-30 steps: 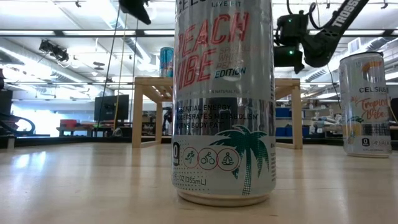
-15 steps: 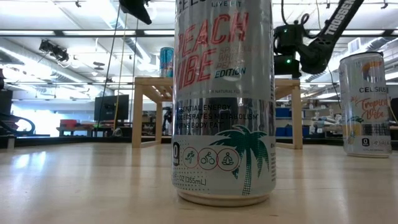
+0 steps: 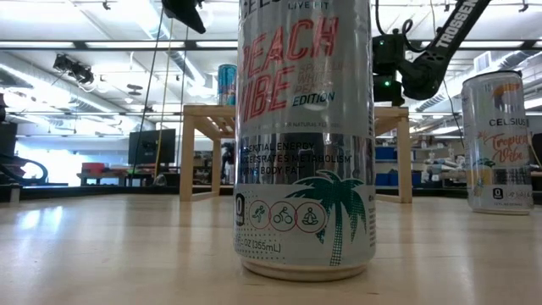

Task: Place canned beverage on shelf
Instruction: Put the top silver soda can on the shelf

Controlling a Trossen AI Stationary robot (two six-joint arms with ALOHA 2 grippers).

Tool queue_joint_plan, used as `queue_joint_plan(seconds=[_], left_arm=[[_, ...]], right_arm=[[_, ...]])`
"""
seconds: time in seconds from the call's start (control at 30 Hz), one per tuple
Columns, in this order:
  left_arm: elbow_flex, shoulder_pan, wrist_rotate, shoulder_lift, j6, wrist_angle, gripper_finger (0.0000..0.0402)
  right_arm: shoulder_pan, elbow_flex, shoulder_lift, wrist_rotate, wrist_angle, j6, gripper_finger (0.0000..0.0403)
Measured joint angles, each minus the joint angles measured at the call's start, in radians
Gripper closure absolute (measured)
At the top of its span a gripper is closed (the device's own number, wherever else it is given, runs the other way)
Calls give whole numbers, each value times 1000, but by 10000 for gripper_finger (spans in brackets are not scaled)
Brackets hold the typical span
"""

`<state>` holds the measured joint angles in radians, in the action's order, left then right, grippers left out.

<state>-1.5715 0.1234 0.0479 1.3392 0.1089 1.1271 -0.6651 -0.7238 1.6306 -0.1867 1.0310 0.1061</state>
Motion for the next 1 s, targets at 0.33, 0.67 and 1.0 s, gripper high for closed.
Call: queue_joint_plan(seconds=[0.33, 0.67, 1.0], left_arm=[[0, 0, 0, 0, -16, 0, 21], [0, 0, 0, 0, -16, 1, 21], [0, 0, 0, 0, -15, 1, 21]], right_arm=[[-1, 4, 3, -10, -28, -6, 38], [-1, 4, 3, -53, -9, -11, 34], [-6, 4, 3, -73, 16, -12, 33]])
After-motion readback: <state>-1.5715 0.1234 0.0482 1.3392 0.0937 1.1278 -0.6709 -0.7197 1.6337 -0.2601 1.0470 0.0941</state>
